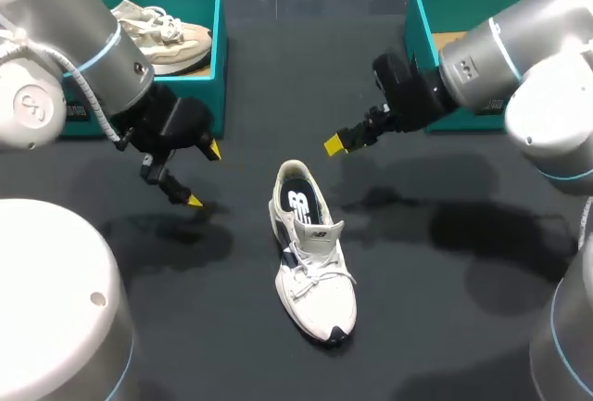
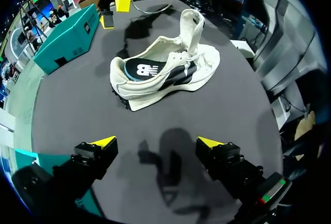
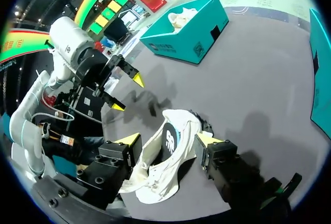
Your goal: Take the shoe out of the shoebox, open the shoe tongue, remove and reinsert the insole, then place the shoe into the shoebox
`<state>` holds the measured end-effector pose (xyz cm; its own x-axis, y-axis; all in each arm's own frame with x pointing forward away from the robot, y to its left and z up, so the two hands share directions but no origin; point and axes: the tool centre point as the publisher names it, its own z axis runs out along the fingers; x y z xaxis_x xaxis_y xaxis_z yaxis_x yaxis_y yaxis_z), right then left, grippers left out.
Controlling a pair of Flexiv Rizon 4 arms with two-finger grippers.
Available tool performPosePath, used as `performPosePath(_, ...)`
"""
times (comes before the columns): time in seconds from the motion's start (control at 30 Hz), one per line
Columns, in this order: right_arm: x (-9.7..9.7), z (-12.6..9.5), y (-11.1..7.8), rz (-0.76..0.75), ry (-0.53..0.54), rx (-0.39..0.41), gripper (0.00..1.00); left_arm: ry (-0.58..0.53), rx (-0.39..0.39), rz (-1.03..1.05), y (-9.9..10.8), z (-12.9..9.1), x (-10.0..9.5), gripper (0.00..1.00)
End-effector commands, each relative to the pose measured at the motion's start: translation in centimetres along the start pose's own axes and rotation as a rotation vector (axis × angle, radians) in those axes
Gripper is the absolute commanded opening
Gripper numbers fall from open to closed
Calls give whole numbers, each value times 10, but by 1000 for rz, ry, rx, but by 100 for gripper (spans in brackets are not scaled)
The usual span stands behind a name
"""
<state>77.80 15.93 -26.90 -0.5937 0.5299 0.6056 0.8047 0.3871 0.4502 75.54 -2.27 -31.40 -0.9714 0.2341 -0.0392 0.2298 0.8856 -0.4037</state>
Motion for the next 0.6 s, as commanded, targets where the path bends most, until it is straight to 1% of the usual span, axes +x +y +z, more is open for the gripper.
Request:
performPosePath(0.03, 4, -10, 11, 34, -83, 207, 64, 12, -12, 6, 6, -14, 1, 100)
performPosePath(0.17, 4, -17, 14, 71, -161, 259, 62, 28, -29, 24, 13, -25, 0, 100)
performPosePath(0.3, 8, -26, 18, 98, -249, 277, 58, 30, -24, 39, 22, -39, -3, 100)
performPosePath(0.37, 12, -28, 18, 112, -282, 276, 53, 33, -10, 56, 28, -45, -6, 100)
performPosePath(0.43, 17, -28, 16, 128, -319, 271, 45, 43, 3, 82, 33, -52, -8, 100)
performPosePath(0.47, 19, -27, 15, 135, -329, 266, 40, 42, -2, 94, 36, -56, -9, 100)
performPosePath(0.57, 26, -24, 13, 163, -387, 255, 15, 47, -11, 139, 47, -68, -11, 100)
performPosePath(0.6, 30, -23, 13, 169, -397, 249, 14, 52, -8, 151, 51, -73, -12, 100)
